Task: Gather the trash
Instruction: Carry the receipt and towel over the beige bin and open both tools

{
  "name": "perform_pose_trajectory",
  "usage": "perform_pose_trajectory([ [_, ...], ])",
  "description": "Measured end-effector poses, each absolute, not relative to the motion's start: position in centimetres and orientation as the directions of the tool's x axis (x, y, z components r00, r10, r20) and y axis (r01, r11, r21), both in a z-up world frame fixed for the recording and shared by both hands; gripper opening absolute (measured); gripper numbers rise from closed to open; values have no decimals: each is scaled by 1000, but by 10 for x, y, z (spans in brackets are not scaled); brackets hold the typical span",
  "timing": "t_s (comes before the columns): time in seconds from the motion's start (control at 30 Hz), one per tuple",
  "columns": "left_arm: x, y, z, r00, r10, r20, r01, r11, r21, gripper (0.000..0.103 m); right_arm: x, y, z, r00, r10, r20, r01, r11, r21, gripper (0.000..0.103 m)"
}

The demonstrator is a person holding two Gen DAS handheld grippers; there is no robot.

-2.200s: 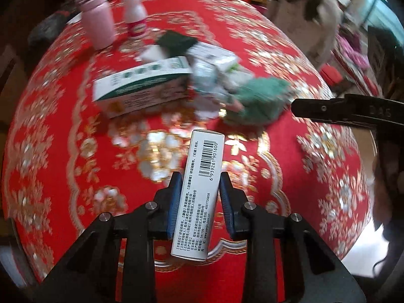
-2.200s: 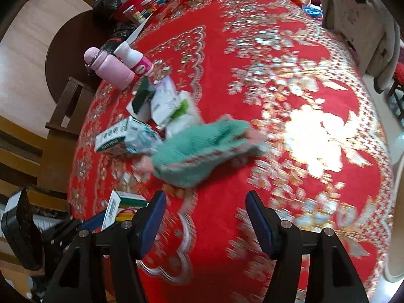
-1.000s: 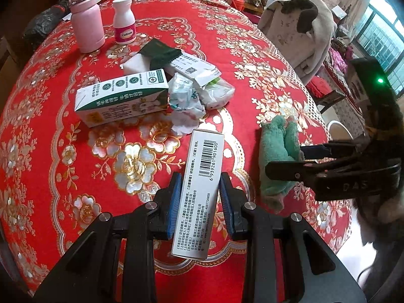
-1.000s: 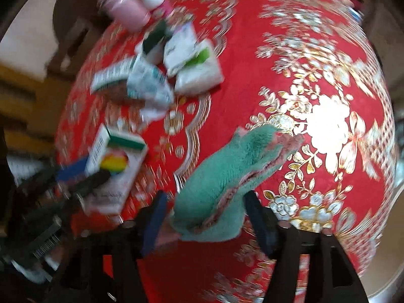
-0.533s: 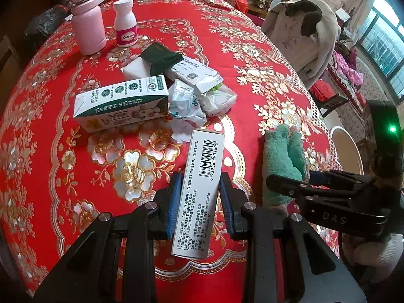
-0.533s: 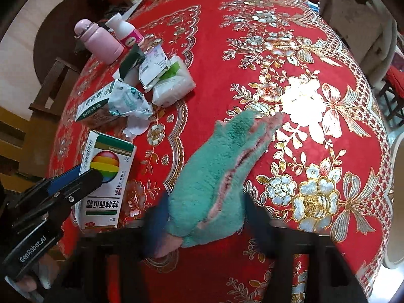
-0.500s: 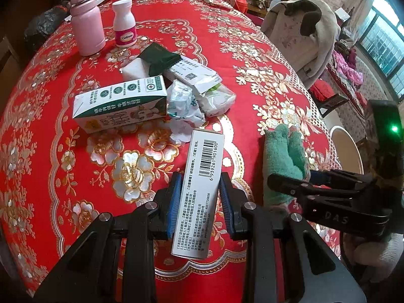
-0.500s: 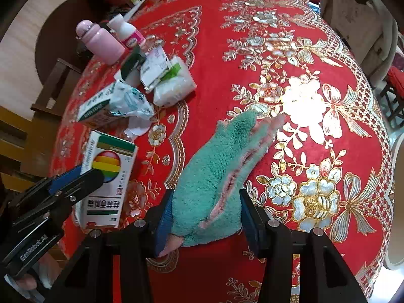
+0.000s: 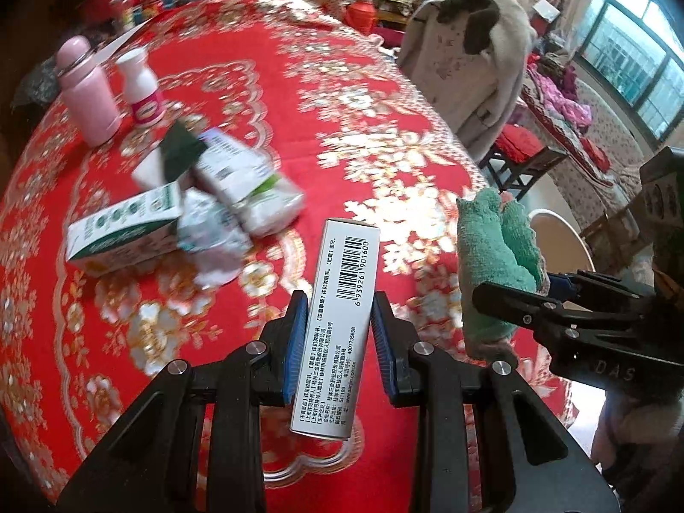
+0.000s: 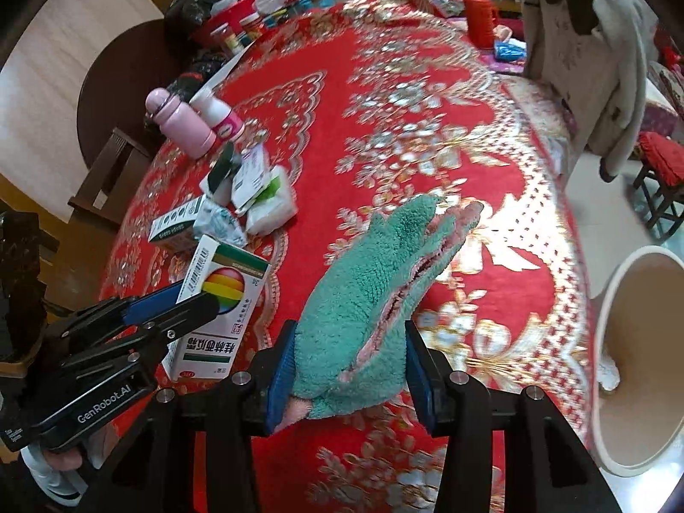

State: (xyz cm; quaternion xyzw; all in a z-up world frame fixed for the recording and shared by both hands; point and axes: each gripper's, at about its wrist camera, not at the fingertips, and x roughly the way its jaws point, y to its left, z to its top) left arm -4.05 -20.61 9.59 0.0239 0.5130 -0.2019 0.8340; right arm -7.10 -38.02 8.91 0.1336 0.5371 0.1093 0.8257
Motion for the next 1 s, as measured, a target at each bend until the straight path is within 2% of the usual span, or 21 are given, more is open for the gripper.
perform_pose_trajectory([
  [1.0,-60,-373,106,291,-444,-847,596,777,-202,28,-144,-537,92,469,173,-866,254,913,320,46],
])
